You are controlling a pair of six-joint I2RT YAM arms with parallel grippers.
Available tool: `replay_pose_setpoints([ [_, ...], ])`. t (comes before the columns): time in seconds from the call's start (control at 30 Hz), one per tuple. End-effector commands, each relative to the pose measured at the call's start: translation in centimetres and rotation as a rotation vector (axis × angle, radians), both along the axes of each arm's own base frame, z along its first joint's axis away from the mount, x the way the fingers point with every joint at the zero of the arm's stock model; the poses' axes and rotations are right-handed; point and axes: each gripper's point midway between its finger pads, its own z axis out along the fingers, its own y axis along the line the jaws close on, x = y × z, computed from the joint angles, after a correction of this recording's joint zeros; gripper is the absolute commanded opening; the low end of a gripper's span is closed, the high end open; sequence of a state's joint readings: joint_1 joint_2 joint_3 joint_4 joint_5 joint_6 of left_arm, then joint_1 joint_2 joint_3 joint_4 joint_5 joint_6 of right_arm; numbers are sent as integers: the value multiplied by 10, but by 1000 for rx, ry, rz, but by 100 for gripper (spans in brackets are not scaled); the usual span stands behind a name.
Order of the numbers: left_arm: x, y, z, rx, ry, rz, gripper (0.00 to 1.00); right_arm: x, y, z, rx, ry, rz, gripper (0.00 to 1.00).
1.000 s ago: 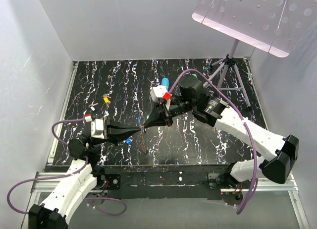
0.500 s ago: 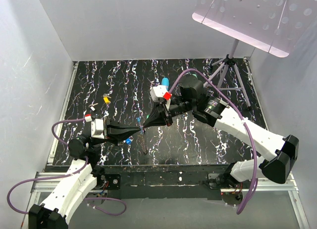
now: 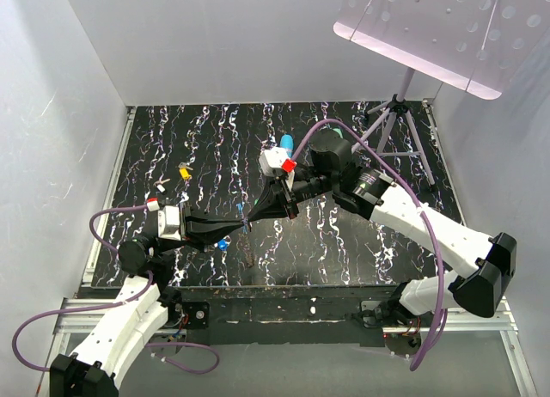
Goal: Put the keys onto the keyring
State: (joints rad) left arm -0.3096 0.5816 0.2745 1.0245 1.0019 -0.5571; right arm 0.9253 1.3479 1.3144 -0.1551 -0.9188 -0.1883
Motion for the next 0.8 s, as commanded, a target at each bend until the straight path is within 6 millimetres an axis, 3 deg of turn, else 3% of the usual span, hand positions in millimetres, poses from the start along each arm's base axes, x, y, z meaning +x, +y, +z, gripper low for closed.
replay_pose_setpoints([
  [0.0, 1, 3, 14, -40, -44, 29, 0, -4, 4, 8, 29, -15, 19, 1],
  [0.77, 5, 2, 13, -25, -11, 32, 0, -8, 6, 5, 20, -18, 28, 1],
])
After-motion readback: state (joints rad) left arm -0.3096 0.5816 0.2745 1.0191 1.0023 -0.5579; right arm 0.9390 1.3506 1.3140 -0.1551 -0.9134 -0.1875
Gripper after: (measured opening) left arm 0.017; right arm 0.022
